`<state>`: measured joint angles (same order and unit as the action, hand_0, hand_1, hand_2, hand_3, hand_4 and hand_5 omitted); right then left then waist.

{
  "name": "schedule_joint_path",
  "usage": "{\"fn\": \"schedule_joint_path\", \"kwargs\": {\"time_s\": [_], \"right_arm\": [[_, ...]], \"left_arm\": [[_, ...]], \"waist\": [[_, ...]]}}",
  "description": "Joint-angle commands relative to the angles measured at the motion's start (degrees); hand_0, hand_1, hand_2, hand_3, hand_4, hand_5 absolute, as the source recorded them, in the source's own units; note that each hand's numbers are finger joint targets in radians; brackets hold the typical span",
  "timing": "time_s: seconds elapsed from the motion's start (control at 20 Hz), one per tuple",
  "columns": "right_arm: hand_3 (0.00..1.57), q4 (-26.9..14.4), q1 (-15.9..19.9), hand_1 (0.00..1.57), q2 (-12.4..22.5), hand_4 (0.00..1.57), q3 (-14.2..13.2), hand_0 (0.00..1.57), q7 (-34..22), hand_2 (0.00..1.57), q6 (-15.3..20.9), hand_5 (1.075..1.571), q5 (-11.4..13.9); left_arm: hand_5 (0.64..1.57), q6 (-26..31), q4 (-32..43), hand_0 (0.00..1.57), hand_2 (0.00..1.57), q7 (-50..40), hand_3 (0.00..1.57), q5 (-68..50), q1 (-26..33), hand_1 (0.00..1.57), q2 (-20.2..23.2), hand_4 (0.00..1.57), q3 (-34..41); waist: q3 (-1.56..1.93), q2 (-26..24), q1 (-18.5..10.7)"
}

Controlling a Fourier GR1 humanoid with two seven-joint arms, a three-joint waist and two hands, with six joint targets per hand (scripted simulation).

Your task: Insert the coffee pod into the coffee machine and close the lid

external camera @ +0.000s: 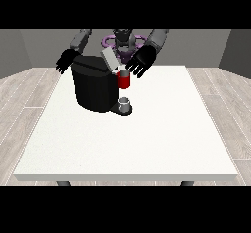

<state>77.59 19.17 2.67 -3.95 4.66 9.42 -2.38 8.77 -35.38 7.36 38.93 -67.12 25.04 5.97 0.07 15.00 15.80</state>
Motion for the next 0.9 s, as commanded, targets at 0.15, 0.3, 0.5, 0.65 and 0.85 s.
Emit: {"fn": "schedule_joint_path", "kwargs": {"time_s": [0.15, 0.3, 0.5, 0.65, 0.85], "right_arm": [[0.00, 2.0, -0.2, 0.00, 0.3, 0.46, 1.0, 0.00, -0.2, 0.00, -0.3, 1.571, 0.6], [0.00, 1.0, 1.6, 0.00, -0.1, 0.41, 0.4, 0.00, -2.2, 0.00, 0.6, 1.571, 0.2], [0.00, 0.1, -0.5, 0.00, -0.5, 0.35, 0.8, 0.00, 0.6, 0.00, 1.1, 1.571, 1.3], [0.00, 0.4, 2.7, 0.00, 0.1, 0.34, 0.2, 0.00, -1.8, 0.00, 1.8, 1.571, 1.2], [0.00, -0.4, -1.5, 0.00, -0.3, 0.38, 0.4, 0.00, -0.1, 0.00, 0.8, 1.571, 0.6]], "left_arm": [[1.571, -4.0, 0.5, 1.06, 1.12, 2.9, 0.95, 1.2, 1.9, 1.06, 0.1, 0.36, 0.3], [1.571, 0.4, 0.7, 0.91, 1.02, 2.4, 0.86, 1.7, -0.8, 0.91, 2.0, 0.36, -0.3], [1.571, 1.8, 0.8, 0.00, 0.00, 3.2, 0.00, 3.8, 0.2, 0.00, 2.4, 0.00, -2.5], [1.571, 0.8, 0.7, 0.00, 0.00, 2.0, 0.00, 5.2, -0.5, 0.00, 1.0, 0.00, -3.5], [1.571, 2.9, 0.6, 0.00, 0.00, 2.3, 0.00, 4.5, 0.7, 0.00, 0.6, 0.00, -2.9]], "waist": [[-0.08, 1.7, 1.2], [-0.07, 1.3, 0.7], [-0.05, 1.6, 0.4], [-0.05, 1.9, 0.2], [-0.06, -1.3, -0.2]]}}
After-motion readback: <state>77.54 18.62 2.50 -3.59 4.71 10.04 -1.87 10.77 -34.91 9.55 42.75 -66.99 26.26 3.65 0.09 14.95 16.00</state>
